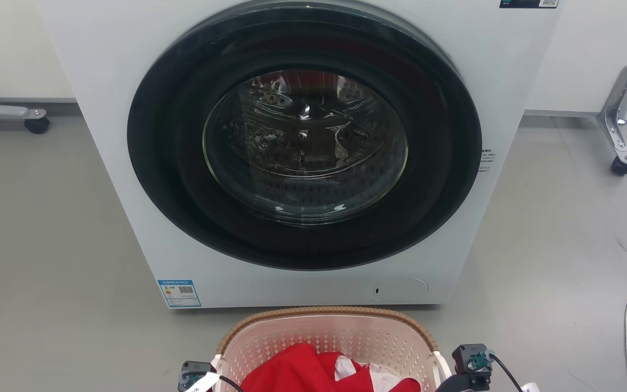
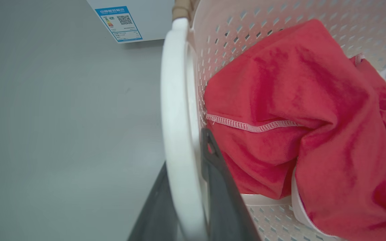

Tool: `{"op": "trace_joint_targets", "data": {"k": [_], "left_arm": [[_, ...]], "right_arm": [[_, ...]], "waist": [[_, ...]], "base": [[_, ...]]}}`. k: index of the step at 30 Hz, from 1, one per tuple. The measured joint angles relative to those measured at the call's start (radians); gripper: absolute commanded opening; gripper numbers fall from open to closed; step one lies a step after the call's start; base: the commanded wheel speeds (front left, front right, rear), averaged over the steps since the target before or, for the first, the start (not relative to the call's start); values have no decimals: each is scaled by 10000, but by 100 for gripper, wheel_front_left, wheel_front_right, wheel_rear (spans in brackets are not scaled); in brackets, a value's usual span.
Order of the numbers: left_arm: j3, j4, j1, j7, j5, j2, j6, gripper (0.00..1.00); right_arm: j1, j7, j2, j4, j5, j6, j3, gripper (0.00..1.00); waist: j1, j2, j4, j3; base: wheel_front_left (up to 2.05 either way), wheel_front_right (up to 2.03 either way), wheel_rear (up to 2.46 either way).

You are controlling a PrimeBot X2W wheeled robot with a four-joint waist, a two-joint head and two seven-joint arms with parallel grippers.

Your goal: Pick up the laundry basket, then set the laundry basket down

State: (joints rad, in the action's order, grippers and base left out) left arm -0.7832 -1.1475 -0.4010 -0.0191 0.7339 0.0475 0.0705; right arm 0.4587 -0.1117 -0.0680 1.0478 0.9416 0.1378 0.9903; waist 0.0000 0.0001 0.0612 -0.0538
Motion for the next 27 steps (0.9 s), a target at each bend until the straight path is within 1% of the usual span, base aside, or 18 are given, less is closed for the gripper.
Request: {"op": "trace_joint_targets", "data": {"k": [19,27], "left_arm": [[-105,-121,-111,123,128,-13,2,0],[-140,-130,-118,221,209,-13,13,0]], "right_arm": [[242,84,21,144,274,0,284,0],[343,165,23,201,293,0,428,0]], "waist": [[1,0,-39,14],[0,0,-54,201]], "base": [[0,0,0],[0,0,0]]}}
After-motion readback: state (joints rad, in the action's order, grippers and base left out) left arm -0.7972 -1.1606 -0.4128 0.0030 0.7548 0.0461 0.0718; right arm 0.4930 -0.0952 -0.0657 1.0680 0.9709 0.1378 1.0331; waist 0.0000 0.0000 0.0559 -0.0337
